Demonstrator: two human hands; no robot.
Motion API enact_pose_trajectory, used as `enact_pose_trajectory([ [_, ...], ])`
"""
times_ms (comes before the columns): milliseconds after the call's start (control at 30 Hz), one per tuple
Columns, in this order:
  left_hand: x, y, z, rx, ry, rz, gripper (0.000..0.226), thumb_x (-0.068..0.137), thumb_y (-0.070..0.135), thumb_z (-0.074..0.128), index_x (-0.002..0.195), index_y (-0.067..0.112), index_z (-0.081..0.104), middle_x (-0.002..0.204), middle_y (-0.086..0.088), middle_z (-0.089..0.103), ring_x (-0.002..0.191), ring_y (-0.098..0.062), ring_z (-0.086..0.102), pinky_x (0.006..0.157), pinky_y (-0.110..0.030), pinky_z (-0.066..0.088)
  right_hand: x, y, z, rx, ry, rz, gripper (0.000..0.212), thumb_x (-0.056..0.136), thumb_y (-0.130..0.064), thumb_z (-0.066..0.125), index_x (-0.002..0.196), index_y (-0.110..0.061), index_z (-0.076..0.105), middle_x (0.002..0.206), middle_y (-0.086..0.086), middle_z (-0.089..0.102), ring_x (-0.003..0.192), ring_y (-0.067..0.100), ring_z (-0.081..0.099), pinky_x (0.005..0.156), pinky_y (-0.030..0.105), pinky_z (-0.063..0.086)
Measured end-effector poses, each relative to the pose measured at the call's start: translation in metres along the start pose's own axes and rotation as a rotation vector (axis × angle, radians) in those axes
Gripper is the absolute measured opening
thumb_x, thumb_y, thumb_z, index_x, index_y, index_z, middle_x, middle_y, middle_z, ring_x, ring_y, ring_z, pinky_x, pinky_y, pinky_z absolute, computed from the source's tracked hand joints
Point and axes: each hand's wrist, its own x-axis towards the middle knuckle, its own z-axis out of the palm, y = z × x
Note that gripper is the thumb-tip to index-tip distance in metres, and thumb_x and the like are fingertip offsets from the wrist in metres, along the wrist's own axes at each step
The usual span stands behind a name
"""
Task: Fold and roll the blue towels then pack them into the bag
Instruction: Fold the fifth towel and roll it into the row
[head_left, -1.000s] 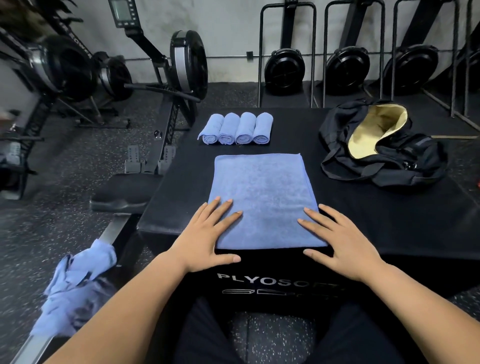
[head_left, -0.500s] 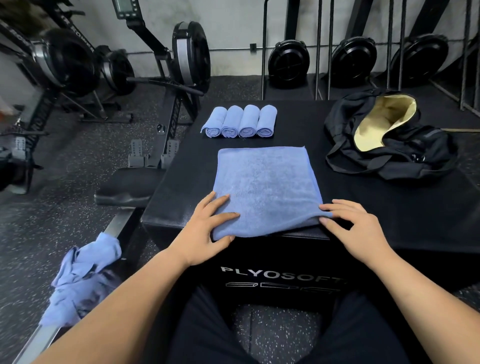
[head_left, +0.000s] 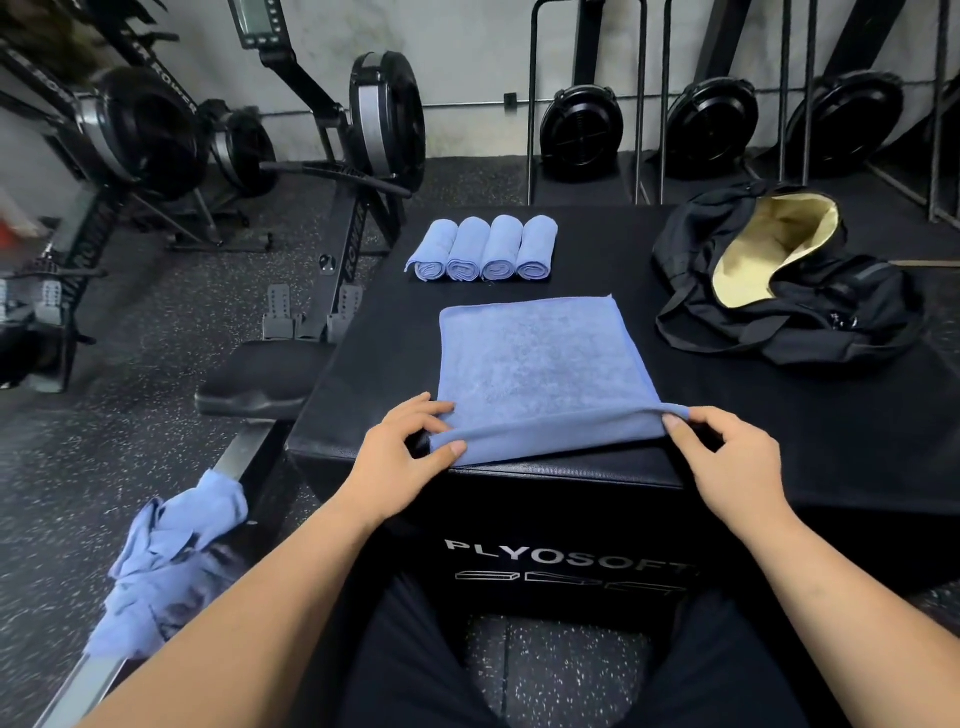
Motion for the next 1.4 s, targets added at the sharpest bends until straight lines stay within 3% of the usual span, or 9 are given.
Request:
enact_pose_trajectory([
  [100, 0.004, -0.002, -0.001, -0.082, 0.023, -0.059, 0.009, 0.092, 0.025, 0.082, 0.087, 0.021, 0.076, 0.125, 0.020, 0.073, 0.141, 0.005, 0.047, 0.120, -0.032, 0.036, 0.001, 0.000, 0.001, 0.028, 0.029, 0.013, 0.019, 0.094, -0.039, 0.074, 0.108, -0.027, 0.079, 0.101, -0.010, 0.075, 0.099, 0.012, 0.068, 0.093, 0.032, 0.051],
  [267, 0.009, -0.001, -0.001, -0.183, 0.095, -0.174, 0.018, 0.097, 0.033, 0.076, 0.085, 0.022, 0.082, 0.123, 0.009, 0.075, 0.127, 0.006, 0.059, 0.113, -0.032, 0.043, 0.002, -0.001, -0.002, 0.080, 0.010, 0.030, 0.014, 0.090, -0.037, 0.081, 0.100, -0.027, 0.079, 0.097, -0.011, 0.076, 0.097, 0.008, 0.070, 0.094, 0.031, 0.052],
  [367, 0.009, 0.002, -0.002, -0.250, 0.106, -0.213, 0.029, 0.100, 0.035, 0.072, 0.087, 0.010, 0.079, 0.117, 0.012, 0.076, 0.088, -0.005, 0.067, 0.093, -0.035, 0.050, 0.003, -0.001, -0.005, 0.101, -0.017, 0.048, 0.012, 0.088, -0.037, 0.083, 0.095, -0.029, 0.078, 0.094, -0.012, 0.076, 0.096, 0.008, 0.070, 0.092, 0.030, 0.051],
  [433, 0.008, 0.006, -0.002, -0.256, 0.110, -0.204, 0.028, 0.102, 0.032, 0.069, 0.095, 0.007, 0.078, 0.095, 0.009, 0.075, 0.065, -0.012, 0.048, 0.075, -0.032, 0.045, 0.002, -0.003, -0.006, 0.093, -0.043, 0.046, 0.011, 0.088, -0.038, 0.083, 0.095, -0.032, 0.077, 0.091, -0.014, 0.076, 0.095, 0.006, 0.070, 0.088, 0.028, 0.050],
  [567, 0.006, 0.007, 0.000, -0.139, 0.078, -0.160, 0.019, 0.104, 0.036, 0.066, 0.097, 0.025, 0.079, 0.083, -0.010, 0.071, 0.063, -0.012, 0.045, 0.068, -0.031, 0.044, -0.002, -0.006, -0.006, 0.054, -0.077, 0.042, 0.012, 0.087, -0.040, 0.082, 0.094, -0.034, 0.075, 0.082, -0.021, 0.075, 0.094, 0.005, 0.070, 0.084, 0.028, 0.048],
  [867, 0.007, 0.031, -0.009, -0.057, 0.108, -0.128, 0.027, 0.102, 0.034, 0.069, 0.080, 0.021, 0.075, 0.067, -0.011, 0.059, 0.063, -0.011, 0.049, 0.061, -0.022, 0.045, -0.015, -0.017, -0.023, 0.144, -0.134, 0.038, 0.013, 0.088, -0.024, 0.084, 0.083, -0.023, 0.073, 0.062, 0.004, 0.066, 0.061, 0.010, 0.053, 0.073, 0.025, 0.048],
  [1067, 0.062, 0.041, 0.004, -0.105, 0.248, -0.226, 0.007, 0.099, 0.033, 0.072, 0.102, 0.028, 0.075, 0.078, 0.002, 0.074, 0.069, -0.002, 0.062, 0.075, -0.027, 0.049, 0.046, -0.035, -0.010, 0.100, -0.034, 0.053, 0.009, 0.091, -0.035, 0.079, 0.093, -0.026, 0.077, 0.073, -0.010, 0.076, 0.076, 0.009, 0.068, 0.080, 0.032, 0.051],
  [1233, 0.062, 0.025, 0.013, 0.079, 0.063, -0.215, 0.045, 0.094, 0.024, 0.074, 0.133, 0.042, 0.059, 0.086, 0.010, 0.073, 0.084, -0.001, 0.065, 0.077, -0.018, 0.046, 0.063, -0.024, 0.007, -0.133, -0.238, 0.029, 0.042, 0.091, -0.028, 0.074, 0.131, -0.039, 0.064, 0.084, -0.013, 0.074, 0.090, 0.011, 0.067, 0.086, 0.034, 0.048],
  [1400, 0.049, 0.016, 0.010, 0.147, 0.040, -0.206, 0.043, 0.093, 0.023, 0.077, 0.135, 0.032, 0.070, 0.107, 0.016, 0.073, 0.088, 0.002, 0.065, 0.089, -0.020, 0.051, 0.039, -0.014, 0.009, -0.148, -0.166, -0.088, 0.032, 0.092, -0.011, 0.071, 0.107, -0.039, 0.077, 0.095, -0.015, 0.073, 0.080, 0.001, 0.063, 0.075, 0.014, 0.043],
])
